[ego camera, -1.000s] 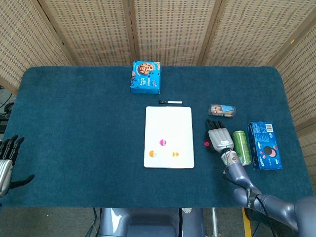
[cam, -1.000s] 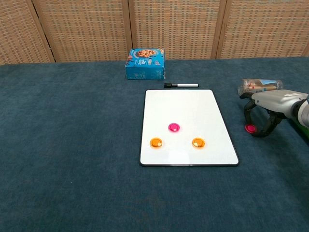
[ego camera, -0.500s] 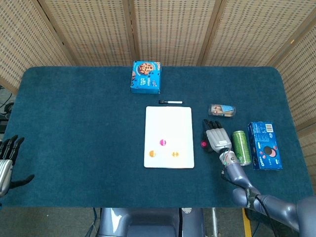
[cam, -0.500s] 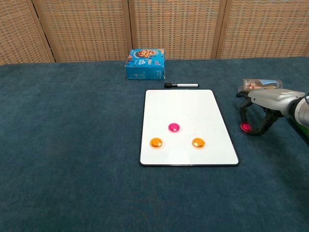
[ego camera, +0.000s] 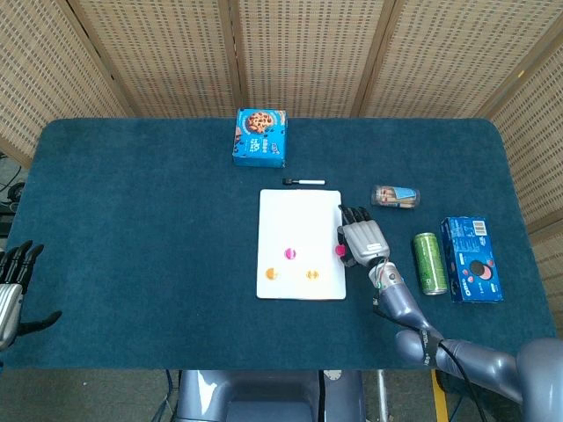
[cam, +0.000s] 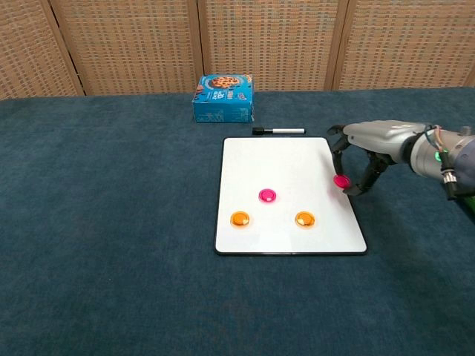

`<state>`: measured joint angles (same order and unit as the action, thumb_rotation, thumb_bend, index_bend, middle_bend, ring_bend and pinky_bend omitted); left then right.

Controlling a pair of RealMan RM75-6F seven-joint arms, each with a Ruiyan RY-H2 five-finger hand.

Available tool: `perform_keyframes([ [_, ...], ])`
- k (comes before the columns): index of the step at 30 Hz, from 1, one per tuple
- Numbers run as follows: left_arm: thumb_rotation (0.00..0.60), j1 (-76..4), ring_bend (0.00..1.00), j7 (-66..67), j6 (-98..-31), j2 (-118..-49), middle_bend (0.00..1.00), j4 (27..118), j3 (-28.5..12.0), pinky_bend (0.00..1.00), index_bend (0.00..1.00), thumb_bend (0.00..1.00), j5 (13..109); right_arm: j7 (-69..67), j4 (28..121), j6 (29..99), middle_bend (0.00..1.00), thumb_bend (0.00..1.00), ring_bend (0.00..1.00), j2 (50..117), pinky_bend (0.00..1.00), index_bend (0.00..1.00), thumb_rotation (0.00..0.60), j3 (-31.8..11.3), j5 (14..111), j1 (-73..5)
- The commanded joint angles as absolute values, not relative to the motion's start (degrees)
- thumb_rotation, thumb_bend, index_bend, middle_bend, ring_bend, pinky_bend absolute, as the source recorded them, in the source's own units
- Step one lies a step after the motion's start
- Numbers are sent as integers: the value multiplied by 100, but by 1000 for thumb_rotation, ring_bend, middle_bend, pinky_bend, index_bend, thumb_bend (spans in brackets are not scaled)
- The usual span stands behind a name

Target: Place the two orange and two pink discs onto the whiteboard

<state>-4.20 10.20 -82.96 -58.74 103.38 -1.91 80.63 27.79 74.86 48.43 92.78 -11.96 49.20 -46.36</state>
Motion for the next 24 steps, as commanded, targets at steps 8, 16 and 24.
perform_keyframes([
  [8,600,-416,0,827,-8281,-5790,0,10307,-212,0,0,0,8035,3454,7270,4930,0,359,0,9777,0,530,600,-1282,4161,-5062],
  [16,600,-404,0,754,-8299,-5755,0,10305,-198,0,0,0,8083,3575,7323,5052,0,358,0,9790,0,530,600,-1255,4043,-5120],
  [24,600,-392,0,797,-8325,-5773,0,10313,-180,0,0,0,8120,3621,7349,5051,0,359,0,9737,0,531,600,-1181,3917,-5120],
])
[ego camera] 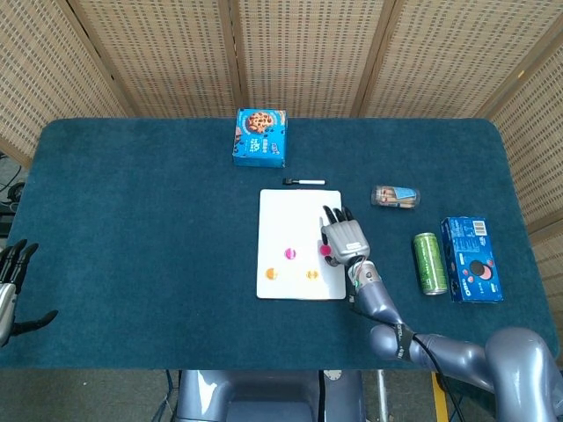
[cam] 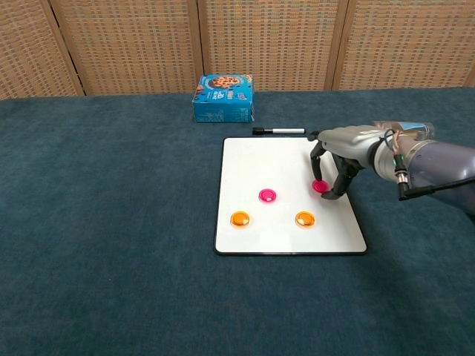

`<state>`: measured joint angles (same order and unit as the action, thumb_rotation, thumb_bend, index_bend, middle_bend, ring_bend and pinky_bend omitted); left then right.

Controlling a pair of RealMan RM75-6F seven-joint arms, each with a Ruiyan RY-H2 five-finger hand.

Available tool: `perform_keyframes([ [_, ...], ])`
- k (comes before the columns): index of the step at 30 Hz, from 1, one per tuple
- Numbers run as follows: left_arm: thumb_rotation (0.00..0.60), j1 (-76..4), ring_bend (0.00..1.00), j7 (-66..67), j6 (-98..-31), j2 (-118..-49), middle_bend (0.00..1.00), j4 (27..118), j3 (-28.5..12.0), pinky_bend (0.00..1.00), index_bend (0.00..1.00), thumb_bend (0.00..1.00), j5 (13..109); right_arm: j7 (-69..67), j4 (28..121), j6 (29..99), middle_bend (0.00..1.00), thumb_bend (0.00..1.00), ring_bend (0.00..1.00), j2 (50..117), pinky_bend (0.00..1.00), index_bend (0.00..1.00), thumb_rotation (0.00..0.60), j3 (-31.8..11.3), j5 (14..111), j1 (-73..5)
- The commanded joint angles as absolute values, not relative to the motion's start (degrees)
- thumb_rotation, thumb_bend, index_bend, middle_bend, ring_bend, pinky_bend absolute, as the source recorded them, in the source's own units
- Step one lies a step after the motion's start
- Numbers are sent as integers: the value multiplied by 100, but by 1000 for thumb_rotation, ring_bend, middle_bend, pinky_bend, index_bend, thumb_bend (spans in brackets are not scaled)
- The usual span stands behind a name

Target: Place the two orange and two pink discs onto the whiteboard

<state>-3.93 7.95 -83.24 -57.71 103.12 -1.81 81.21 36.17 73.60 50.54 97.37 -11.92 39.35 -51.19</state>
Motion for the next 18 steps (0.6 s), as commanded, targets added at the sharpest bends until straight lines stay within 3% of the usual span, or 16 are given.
perform_keyframes([
  [1,600,-391,0,798,-8327,-5773,0,10315,-180,0,0,0,8119,3624,7337,5050,0,358,0,9740,0,531,600,-1173,3906,-5122],
  [7,600,-394,0,812,-8325,-5780,0,10311,-187,0,0,0,8109,3618,7280,5053,0,352,0,9774,0,528,600,-1144,3880,-5136],
  [11,600,-396,0,812,-8320,-5781,0,10310,-194,0,0,0,8091,3579,7268,5057,0,321,0,9799,0,431,600,-1151,3893,-5147],
  [18,600,-392,0,780,-8327,-5772,0,10304,-200,0,0,0,8088,3627,7337,5127,0,312,0,9742,0,413,600,-1124,3926,-5152],
])
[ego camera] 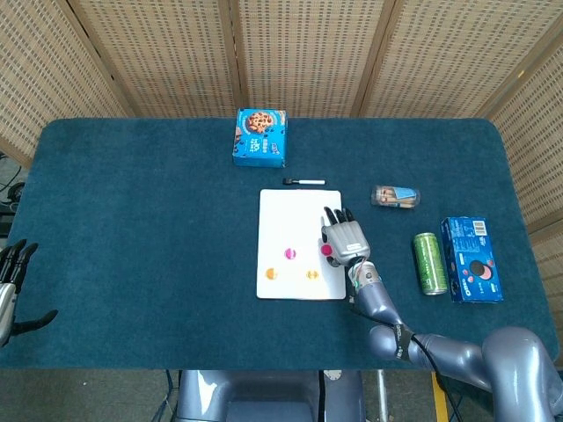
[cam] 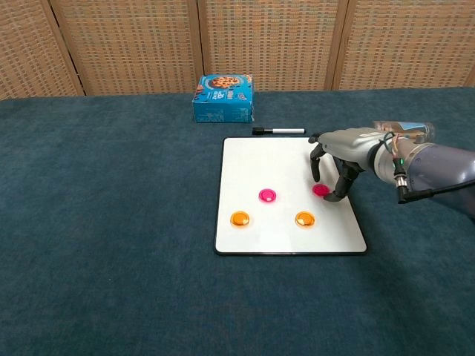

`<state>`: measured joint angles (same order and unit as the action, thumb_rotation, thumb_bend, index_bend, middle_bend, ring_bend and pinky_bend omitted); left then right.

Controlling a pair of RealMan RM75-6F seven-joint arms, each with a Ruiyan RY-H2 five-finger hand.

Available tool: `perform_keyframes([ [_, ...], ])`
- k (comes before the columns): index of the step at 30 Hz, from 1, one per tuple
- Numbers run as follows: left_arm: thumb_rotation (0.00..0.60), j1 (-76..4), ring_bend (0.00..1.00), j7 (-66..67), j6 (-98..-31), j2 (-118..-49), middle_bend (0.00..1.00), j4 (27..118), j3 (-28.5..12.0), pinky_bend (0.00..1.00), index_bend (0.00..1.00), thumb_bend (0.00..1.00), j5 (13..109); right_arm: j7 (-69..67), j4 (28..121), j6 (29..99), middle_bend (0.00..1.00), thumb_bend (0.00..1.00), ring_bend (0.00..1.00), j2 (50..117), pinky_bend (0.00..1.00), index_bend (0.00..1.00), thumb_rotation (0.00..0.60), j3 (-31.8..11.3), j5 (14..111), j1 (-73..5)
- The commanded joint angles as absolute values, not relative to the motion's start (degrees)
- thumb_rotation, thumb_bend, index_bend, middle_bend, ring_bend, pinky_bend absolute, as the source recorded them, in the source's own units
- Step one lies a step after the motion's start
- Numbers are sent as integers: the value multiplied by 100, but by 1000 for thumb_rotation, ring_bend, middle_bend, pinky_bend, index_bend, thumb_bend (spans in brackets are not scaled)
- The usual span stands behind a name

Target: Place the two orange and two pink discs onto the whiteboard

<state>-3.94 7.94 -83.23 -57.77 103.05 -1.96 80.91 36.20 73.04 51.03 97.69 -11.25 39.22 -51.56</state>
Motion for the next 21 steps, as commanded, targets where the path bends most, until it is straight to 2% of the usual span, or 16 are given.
perform_keyframes([
  [1,600,-391,0,770,-8328,-5769,0,10302,-200,0,0,0,8090,3615,7392,5154,0,311,0,9707,0,413,600,-1126,3951,-5140],
  [5,600,-393,0,749,-8322,-5760,0,10300,-198,0,0,0,8097,3464,7883,5347,0,311,0,9395,0,413,600,-1150,4200,-5026],
  [7,600,-386,0,730,-8338,-5756,0,10298,-188,0,0,0,8133,3261,8420,5562,0,311,0,9041,0,413,600,-1148,4511,-4856],
  [10,600,-359,0,646,-8408,-5762,0,10261,-164,0,0,0,8246,2817,9283,6028,0,311,0,8410,0,401,600,-1021,5157,-4417],
  [13,600,-314,0,491,-8524,-5776,0,10181,-143,0,0,0,8387,2202,9989,6625,0,311,0,7760,0,363,600,-716,5932,-3783],
  [16,600,-255,0,306,-8654,-5764,0,10132,-113,0,0,0,8531,1572,10256,7246,0,268,0,7254,0,307,600,-316,6655,-3118],
  [21,600,-152,0,130,-8838,-5780,0,10079,-41,0,0,0,8735,825,10126,8178,0,114,0,6869,0,197,600,167,7424,-2209],
])
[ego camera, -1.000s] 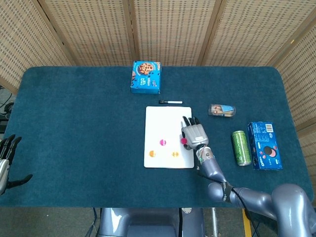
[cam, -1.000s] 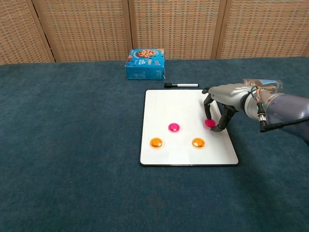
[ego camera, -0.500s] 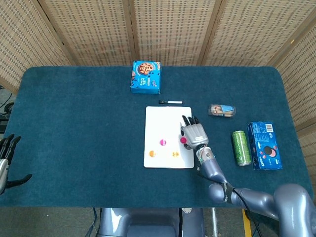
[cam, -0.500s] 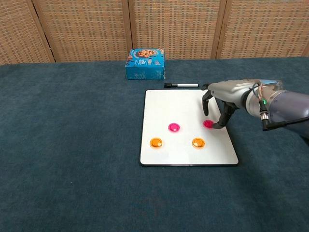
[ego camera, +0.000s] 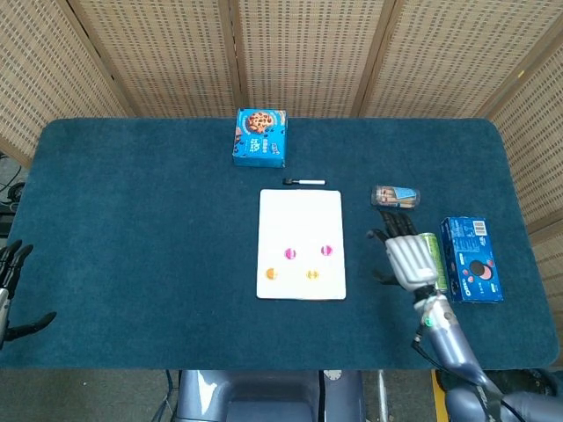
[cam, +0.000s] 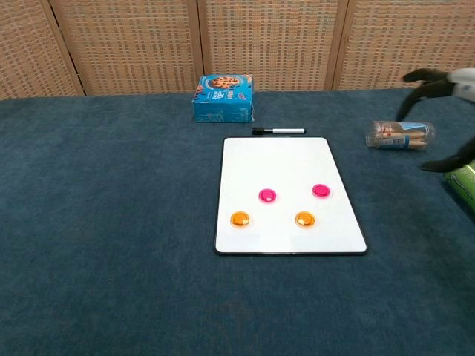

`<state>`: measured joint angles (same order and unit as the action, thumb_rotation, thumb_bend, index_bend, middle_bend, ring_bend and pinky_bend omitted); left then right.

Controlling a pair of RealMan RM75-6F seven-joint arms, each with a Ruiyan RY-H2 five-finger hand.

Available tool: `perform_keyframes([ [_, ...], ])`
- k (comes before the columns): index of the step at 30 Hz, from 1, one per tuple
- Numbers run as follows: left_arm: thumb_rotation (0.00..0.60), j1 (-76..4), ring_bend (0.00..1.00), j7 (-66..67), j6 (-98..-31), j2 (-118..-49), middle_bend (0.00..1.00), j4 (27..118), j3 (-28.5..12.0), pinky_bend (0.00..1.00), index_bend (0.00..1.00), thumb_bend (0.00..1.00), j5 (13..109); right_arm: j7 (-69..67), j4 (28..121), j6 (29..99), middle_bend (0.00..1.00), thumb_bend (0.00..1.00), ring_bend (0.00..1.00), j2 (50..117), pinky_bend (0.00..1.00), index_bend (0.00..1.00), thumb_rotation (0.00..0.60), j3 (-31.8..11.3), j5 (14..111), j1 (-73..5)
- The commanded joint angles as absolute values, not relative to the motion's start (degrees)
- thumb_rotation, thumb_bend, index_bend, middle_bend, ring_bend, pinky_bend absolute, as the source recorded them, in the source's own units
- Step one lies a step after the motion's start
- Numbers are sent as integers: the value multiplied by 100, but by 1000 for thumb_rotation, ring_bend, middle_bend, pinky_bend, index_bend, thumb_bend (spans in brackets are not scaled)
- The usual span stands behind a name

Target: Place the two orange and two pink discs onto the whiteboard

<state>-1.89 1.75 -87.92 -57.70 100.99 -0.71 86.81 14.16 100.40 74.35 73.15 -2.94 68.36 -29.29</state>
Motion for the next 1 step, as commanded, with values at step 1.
perform_keyframes([
  [1,600,-135,0,113,-8866,-5791,0,10067,-30,0,0,0,8763,717,10081,8335,0,92,0,6850,0,178,600,223,7543,-2071],
])
